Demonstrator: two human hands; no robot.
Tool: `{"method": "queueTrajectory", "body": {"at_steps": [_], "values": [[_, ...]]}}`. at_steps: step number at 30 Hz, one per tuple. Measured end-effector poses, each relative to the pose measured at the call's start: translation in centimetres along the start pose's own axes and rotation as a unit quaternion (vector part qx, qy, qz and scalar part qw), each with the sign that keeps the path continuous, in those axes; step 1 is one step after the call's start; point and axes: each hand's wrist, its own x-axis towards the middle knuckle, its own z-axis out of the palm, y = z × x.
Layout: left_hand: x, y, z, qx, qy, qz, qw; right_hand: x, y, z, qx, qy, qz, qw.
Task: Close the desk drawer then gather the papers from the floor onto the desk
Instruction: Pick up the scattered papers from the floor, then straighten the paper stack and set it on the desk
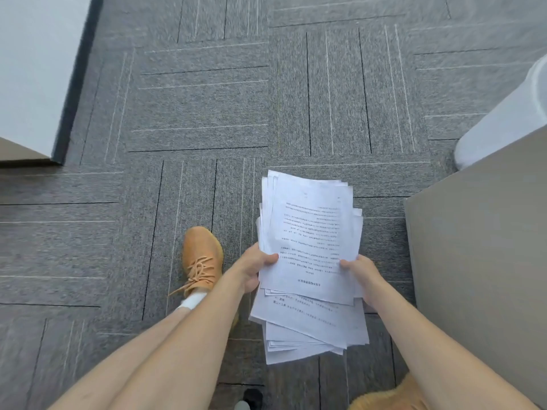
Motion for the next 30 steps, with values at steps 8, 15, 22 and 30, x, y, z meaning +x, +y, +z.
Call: {"method": "queueTrajectory", "body": {"at_steps": [8, 15, 22, 30], "values": [[-7.0, 6.8, 0.7, -0.008, -0.073, 0.065, 0.995, -5.6, -2.4, -0.1, 0.143, -0.153, 0.026, 0.977], [-17.0, 13.1, 2.3, 0.053, -0.083, 0.148, 0.984, -15.3, -9.1, -2.2, 0.167, -0.109, -0.114, 0.973], [-32.4, 19.3, 7.6, 0.070, -0.098, 0.263, 0.957, -32.6, -16.8, -7.4, 0.186, -0.072, -0.319, 0.926], [-54.9, 22.8, 15.8, 0.096, -0.123, 0.425, 0.892, -58.1, -18.3, -14.6, 0.172, 0.063, -0.509, 0.841]]}}
